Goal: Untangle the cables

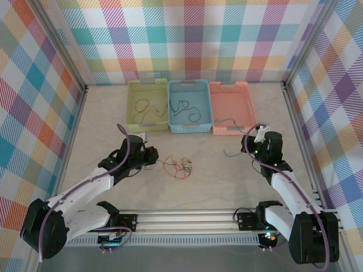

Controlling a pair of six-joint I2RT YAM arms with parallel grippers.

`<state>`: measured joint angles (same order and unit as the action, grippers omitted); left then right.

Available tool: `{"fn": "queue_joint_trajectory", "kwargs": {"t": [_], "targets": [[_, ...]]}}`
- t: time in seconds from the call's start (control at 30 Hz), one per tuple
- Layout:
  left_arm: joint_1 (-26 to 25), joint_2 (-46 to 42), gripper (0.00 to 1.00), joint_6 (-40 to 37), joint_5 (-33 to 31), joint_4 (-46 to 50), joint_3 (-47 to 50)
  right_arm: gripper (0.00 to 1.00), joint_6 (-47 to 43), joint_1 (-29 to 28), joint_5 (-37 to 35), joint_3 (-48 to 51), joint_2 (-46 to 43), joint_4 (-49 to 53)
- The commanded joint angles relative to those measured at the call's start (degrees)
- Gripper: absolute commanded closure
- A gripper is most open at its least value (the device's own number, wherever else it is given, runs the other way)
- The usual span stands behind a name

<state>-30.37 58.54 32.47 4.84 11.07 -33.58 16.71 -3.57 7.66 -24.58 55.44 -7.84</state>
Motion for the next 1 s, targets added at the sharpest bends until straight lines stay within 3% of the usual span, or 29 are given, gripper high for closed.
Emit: {"fn": "queue_joint_trajectory", "kwargs": {"t": [0.0, 0.23, 0.37, 0.47, 0.53, 0.67, 0.8, 0.97], "targets": [[1.87, -1.72, 1.00, 1.54, 0.54, 2.79, 1.89, 1.00, -0.11, 0.12, -2.08, 0.80, -0.19, -0.72], [2.12, 1.15, 1.00, 1.98, 5.50, -0.12, 1.20, 1.00, -0.36, 0.07, -1.74, 1.57, -0.79, -2.16], [1.03, 5.36, 1.00, 1.96, 9.93, -1.87, -1.46, 1.00, -0.10, 0.03, 4.12, 2.23, -2.24, -6.13], [-1.26, 7.91, 0.67, 0.69, 10.26, -0.71, -4.56, 1.00, 0.12, 0.05, 10.34, 2.65, -3.77, -8.82], [-2.50, 9.62, 0.54, -0.13, 10.28, 1.33, -7.33, 1.00, 0.29, -0.14, 13.57, 3.12, -4.79, -11.32], [-3.88, 10.12, 0.42, -1.87, 10.19, 4.39, -12.25, 1.00, 0.43, -0.69, 16.62, 3.53, -5.46, -13.35], [-5.51, 9.13, 0.40, -5.53, 12.24, 7.52, -16.78, 1.00, 1.48, -1.05, 18.82, 3.57, -5.28, -14.88], [-9.52, 8.57, 0.38, -11.87, 11.81, 2.51, -19.91, 1.00, 8.26, -1.13, 22.15, 1.40, -4.28, -12.59]]}}
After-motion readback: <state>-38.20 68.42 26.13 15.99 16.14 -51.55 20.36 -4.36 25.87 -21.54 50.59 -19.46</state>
